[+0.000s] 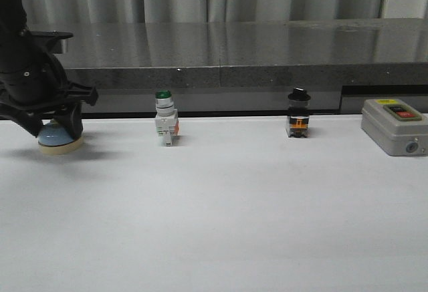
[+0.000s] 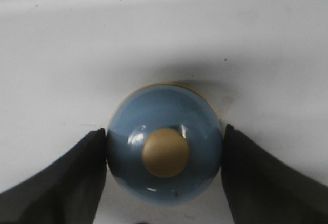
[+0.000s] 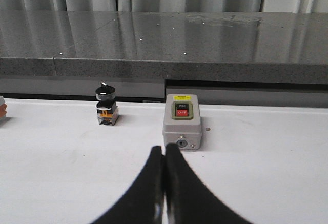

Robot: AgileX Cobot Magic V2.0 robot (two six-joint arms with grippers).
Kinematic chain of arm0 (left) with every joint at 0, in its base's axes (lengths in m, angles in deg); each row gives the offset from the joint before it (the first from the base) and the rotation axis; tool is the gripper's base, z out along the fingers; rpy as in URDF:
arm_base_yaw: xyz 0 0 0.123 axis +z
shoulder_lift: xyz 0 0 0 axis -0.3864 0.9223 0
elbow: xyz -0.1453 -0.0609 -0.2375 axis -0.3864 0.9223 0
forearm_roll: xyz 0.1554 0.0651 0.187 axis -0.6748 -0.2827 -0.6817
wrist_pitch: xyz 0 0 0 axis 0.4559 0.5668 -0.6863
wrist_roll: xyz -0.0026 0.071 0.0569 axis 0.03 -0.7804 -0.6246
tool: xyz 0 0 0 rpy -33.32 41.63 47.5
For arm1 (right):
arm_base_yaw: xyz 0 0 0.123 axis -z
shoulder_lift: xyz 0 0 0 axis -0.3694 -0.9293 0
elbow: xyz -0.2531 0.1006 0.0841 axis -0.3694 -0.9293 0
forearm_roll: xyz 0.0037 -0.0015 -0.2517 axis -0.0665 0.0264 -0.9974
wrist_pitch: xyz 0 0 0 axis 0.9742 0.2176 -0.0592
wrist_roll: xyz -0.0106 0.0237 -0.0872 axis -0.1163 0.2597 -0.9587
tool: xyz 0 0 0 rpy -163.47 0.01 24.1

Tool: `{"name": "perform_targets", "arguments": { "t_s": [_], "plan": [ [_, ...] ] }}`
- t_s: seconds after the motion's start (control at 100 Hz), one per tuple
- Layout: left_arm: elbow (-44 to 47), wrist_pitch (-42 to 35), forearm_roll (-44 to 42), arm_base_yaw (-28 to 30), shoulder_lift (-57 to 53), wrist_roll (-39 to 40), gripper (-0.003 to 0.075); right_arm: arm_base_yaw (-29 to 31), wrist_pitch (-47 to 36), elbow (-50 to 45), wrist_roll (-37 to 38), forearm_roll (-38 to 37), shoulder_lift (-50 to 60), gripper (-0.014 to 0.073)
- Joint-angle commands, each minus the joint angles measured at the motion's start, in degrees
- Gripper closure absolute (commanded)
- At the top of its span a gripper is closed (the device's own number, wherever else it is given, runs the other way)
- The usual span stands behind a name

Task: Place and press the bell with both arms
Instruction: 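Lower the left gripper onto the blue bell and grasp its dome, then lift the blue bell with the left gripper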

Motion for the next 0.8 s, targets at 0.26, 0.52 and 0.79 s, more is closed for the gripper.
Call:
{"name": "perform_targets", "arguments": {
  "t_s": [0.26,0.52,0.79],
  "plan": [
    [-3.74,2.61,-0.03,-0.33,-4.86,0.04,0.0535,0.26,-4.76,0.75,-0.05,-0.24,0.9,0.0654],
    [-3.96,7.98,0.36,-0.33,-14.17,-1.41,0.0535,0.26,-4.76,0.75,-0.05,-0.24,0.9,0.0654],
    [-3.96,13.28,3.28,-5.32,-23.48,-7.32,0.0535,0.26,-4.76,0.75,-0.05,-0.24,0.9,0.0654]
  ]
}}
